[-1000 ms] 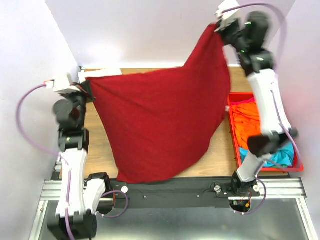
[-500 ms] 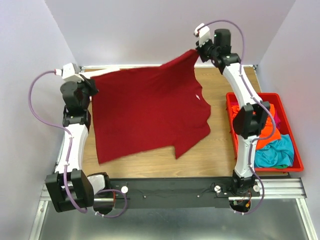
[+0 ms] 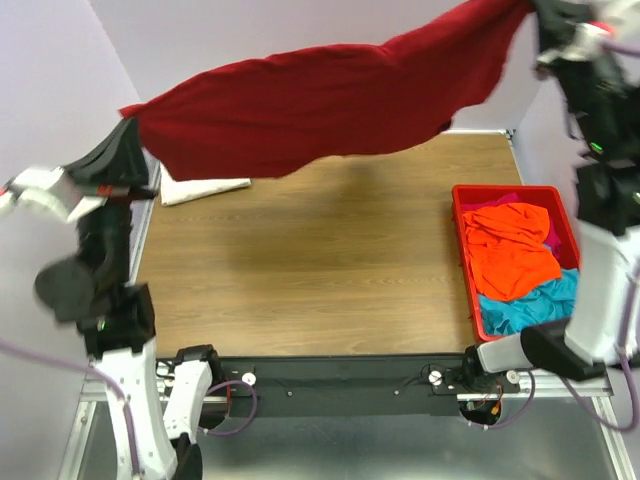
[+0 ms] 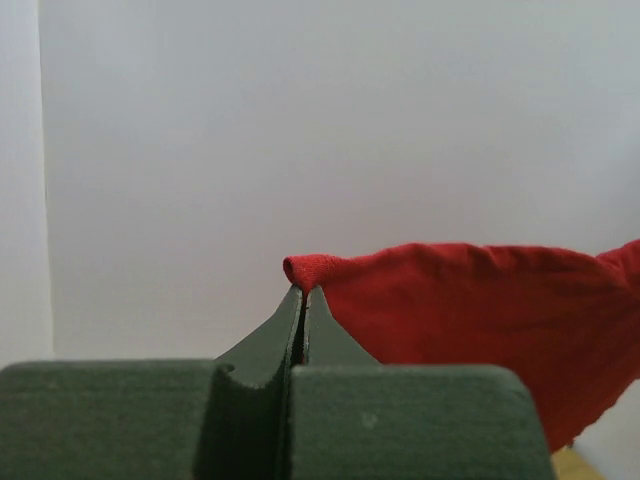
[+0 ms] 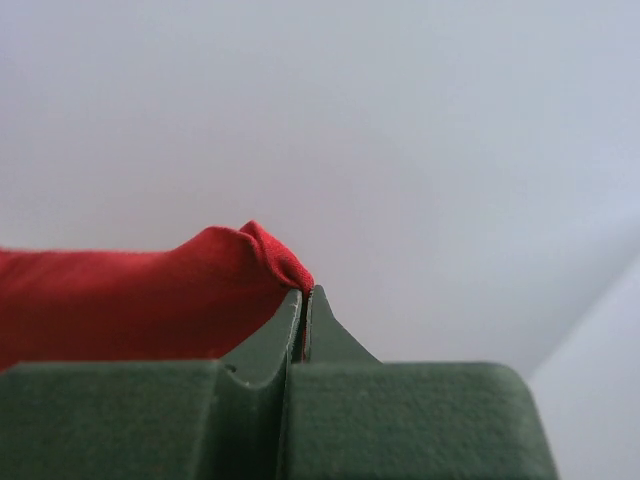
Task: Fold and stack the t-shirts
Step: Flatten the tshirt out
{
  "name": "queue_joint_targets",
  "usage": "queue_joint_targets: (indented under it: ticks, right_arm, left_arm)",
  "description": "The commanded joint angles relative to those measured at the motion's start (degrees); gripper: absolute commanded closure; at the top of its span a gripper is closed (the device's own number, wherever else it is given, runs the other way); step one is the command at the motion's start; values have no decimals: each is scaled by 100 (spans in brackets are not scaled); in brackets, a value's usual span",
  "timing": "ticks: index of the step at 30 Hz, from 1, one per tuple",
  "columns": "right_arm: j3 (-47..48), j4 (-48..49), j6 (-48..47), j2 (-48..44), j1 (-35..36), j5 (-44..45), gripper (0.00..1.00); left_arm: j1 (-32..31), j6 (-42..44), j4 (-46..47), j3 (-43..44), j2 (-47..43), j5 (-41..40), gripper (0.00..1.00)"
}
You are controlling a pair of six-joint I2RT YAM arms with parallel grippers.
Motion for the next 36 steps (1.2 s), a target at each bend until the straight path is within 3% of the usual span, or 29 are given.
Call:
queue_joint_targets:
  ticks: [1,10,16,27,31,36]
  right_arm:
    - [142,-220,1,-503,-223,228,99]
    - [608,-133,-430,-1174,-443,738,99]
    - [170,-123,-325,-1043,-434,590,99]
    - [-2534,86,352,12,-443,-1089,99]
    - [-3109,605,537,758,-434,-1529,99]
    - [-3506,1493,791,2074,-425,-1836,99]
  left_arm:
    - [-28,-198,-108,449,-362,307,100]
    - [-99,-479,-99,986,-688,421,100]
    - [-134,-330,-143,565,-855,228,100]
    - [-143,-356,6,-2616,-1005,-729,100]
    - [-143,-795,269,-3381,-409,-906,100]
    - [-108,-1261,726,-3568,1757,-1047,100]
